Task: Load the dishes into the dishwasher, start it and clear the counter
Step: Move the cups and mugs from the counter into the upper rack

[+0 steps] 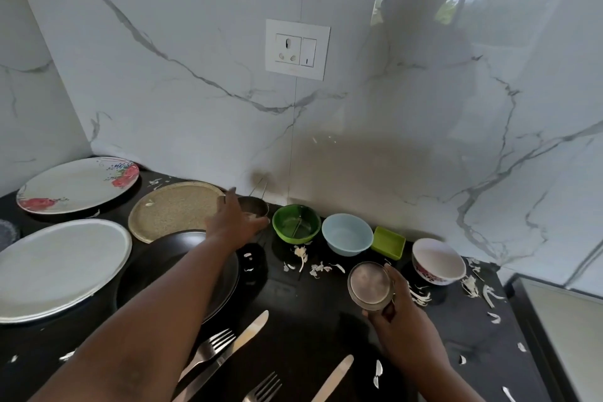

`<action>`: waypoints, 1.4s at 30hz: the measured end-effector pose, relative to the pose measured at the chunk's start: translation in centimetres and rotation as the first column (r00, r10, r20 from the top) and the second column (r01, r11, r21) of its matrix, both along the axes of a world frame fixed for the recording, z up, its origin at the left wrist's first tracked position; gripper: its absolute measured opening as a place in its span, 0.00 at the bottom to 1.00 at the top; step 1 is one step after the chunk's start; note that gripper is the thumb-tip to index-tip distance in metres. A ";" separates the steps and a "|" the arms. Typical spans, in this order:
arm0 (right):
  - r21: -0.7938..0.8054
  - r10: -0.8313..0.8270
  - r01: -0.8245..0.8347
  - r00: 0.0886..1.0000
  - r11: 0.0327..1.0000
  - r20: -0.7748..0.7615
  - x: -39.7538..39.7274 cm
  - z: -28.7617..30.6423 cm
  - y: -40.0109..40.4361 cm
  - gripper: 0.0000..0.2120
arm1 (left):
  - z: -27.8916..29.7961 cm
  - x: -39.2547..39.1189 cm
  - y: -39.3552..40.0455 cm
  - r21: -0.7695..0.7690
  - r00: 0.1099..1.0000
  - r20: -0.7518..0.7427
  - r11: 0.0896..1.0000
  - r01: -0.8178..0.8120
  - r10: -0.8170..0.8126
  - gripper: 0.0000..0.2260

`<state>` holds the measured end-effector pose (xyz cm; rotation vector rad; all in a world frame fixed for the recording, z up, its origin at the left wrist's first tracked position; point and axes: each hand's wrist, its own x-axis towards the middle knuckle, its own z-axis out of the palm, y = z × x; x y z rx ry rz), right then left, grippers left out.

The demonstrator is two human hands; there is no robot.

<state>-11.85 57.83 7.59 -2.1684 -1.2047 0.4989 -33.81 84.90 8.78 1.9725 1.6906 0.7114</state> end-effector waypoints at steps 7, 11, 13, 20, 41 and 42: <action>0.026 -0.015 0.015 1.000 1.000 0.006 -2.0 1.5 -2.3 0.39 | 5.4 0.9 -6.2 -0.358 0.230 0.923 0.907 0.220 0.309 0.37; 0.016 -0.051 0.050 0.998 0.999 0.039 -3.0 2.4 -4.5 0.39 | 6.5 2.1 -10.4 -0.559 0.005 0.759 0.648 0.518 0.651 0.26; 0.008 -0.073 0.073 0.995 0.997 0.064 -3.2 2.7 -5.9 0.39 | 6.6 3.0 -12.3 -0.582 0.005 0.705 0.574 0.577 0.709 0.29; -0.051 -0.199 0.207 0.971 0.977 0.129 -3.3 2.7 -11.6 0.38 | 6.7 5.1 -17.6 -0.608 0.043 0.621 0.447 0.656 0.783 0.34; 0.080 -0.612 0.613 0.790 0.786 -0.044 -5.0 3.0 -50.4 0.36 | 4.9 10.8 -54.8 -0.569 0.449 0.758 0.144 0.810 0.472 0.21; 0.081 -0.640 0.642 0.767 0.763 -0.052 -5.4 2.9 -53.6 0.34 | 4.6 11.1 -57.9 -0.565 0.469 0.765 0.112 0.817 0.442 0.19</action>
